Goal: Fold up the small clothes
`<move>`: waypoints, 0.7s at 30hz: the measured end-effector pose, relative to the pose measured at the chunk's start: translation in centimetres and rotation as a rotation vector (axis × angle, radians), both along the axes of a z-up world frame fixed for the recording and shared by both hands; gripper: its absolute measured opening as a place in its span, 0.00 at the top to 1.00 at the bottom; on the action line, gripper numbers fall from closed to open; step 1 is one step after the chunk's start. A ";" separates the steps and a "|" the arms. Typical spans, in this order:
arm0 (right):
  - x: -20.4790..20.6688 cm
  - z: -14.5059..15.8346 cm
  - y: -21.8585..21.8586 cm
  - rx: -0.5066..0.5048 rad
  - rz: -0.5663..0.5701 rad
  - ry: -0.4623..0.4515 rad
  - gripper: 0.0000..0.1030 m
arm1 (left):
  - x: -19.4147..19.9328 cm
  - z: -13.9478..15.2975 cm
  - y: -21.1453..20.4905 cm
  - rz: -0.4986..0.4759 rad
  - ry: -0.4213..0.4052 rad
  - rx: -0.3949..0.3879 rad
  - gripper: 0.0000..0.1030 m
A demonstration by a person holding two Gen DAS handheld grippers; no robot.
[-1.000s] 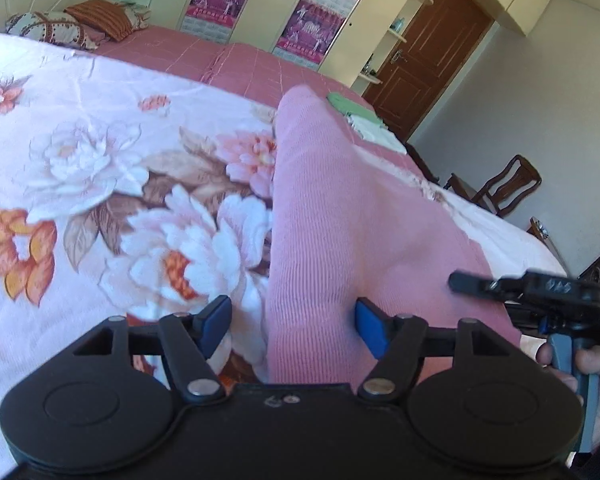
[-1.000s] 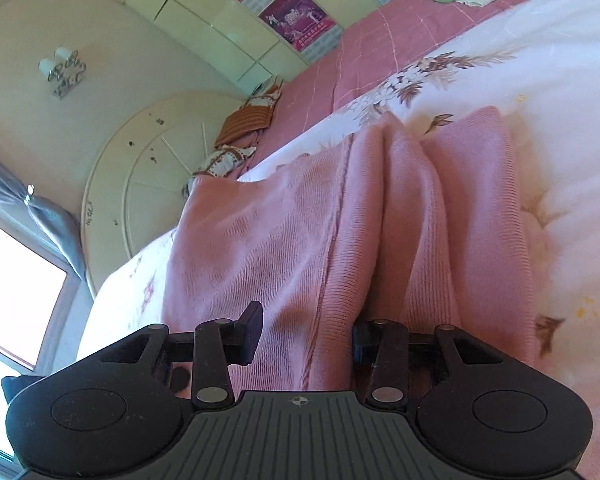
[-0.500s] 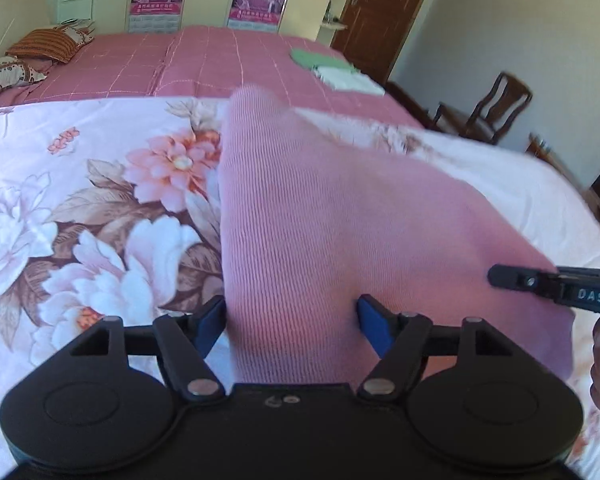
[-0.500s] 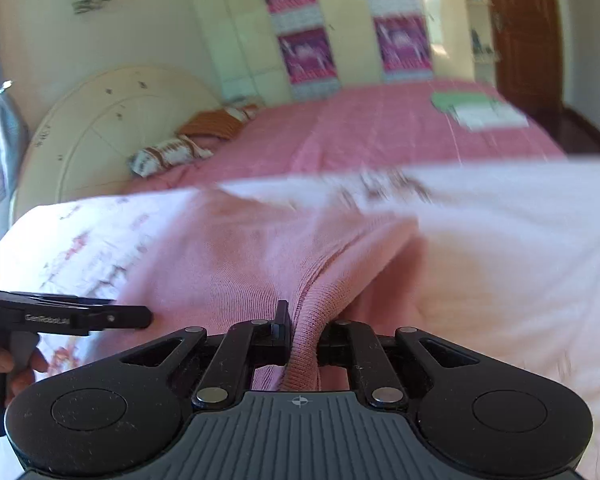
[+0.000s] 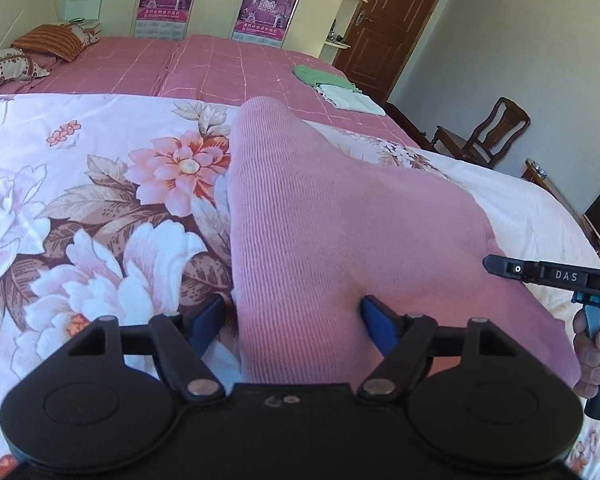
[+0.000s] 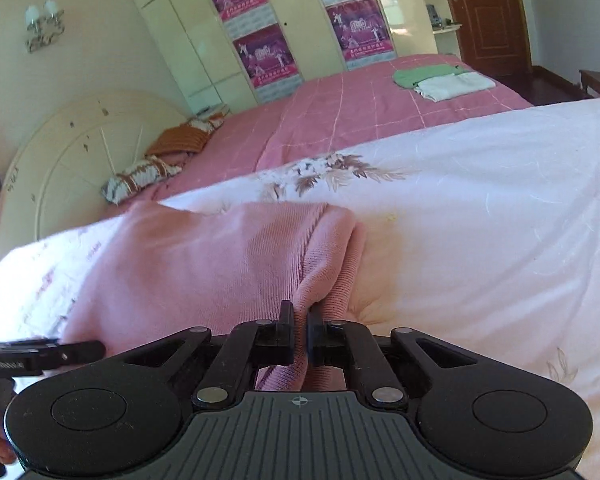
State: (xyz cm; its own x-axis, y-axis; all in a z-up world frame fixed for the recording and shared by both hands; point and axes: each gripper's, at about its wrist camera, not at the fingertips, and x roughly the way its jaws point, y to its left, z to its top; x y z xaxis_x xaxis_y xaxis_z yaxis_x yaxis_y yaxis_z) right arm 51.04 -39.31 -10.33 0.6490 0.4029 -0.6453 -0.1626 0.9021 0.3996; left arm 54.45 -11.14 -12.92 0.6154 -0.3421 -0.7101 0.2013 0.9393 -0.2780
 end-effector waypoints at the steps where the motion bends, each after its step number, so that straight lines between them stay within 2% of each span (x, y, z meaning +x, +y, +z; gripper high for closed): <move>1: 0.2 -0.4 -0.1 -0.008 -0.004 -0.001 0.96 | 0.1 0.0 -0.3 -0.008 -0.008 0.019 0.24; 3: 0.3 -0.9 -0.7 0.029 -0.020 0.012 0.96 | -0.2 0.3 -0.4 -0.009 -0.006 0.030 0.26; 5: -0.4 -0.3 -0.8 0.030 -0.021 0.010 0.95 | -1.5 1.4 -0.1 -0.025 -0.032 0.026 0.32; 7: -2.5 1.6 -0.8 -0.008 -0.042 -0.030 0.66 | -3.7 2.2 0.4 -0.042 -0.074 0.023 0.31; 9: -5.6 3.2 -0.6 -0.009 0.012 -0.107 0.66 | -5.4 2.0 0.8 -0.047 -0.056 0.037 0.33; 11: -8.4 3.9 0.3 -0.005 0.088 -0.123 0.67 | -7.1 1.4 1.0 -0.048 -0.051 0.060 0.33; 12: -9.6 3.7 0.6 -0.008 0.123 -0.124 0.72 | -7.8 1.0 1.1 -0.045 -0.044 0.078 0.32; 14: -11.1 2.7 1.4 -0.059 0.169 -0.102 0.74 | -9.3 0.2 1.3 -0.040 -0.042 0.094 0.29; 16: -11.7 0.9 1.8 -0.154 0.173 -0.064 0.74 | -10.7 0.1 1.6 -0.036 -0.062 0.105 0.28; 17: -11.8 0.0 1.6 -0.150 0.170 -0.039 0.73 | -11.1 0.1 1.7 -0.039 -0.067 0.116 0.27; 19: -11.6 -0.2 0.4 -0.077 0.139 -0.019 0.73 | -11.3 0.8 2.2 -0.029 -0.075 0.121 0.26; 21: -11.6 1.1 -0.1 -0.060 0.097 -0.067 0.73 | -10.5 1.7 2.5 -0.007 -0.101 0.094 0.28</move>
State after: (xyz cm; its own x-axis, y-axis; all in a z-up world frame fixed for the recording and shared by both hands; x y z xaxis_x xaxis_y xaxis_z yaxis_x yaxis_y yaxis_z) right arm 39.41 -39.40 -9.27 0.6514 0.4279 -0.6265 -0.2752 0.9028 0.3305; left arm 43.93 -8.62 -11.21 0.6835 -0.2815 -0.6735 0.2304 0.9587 -0.1669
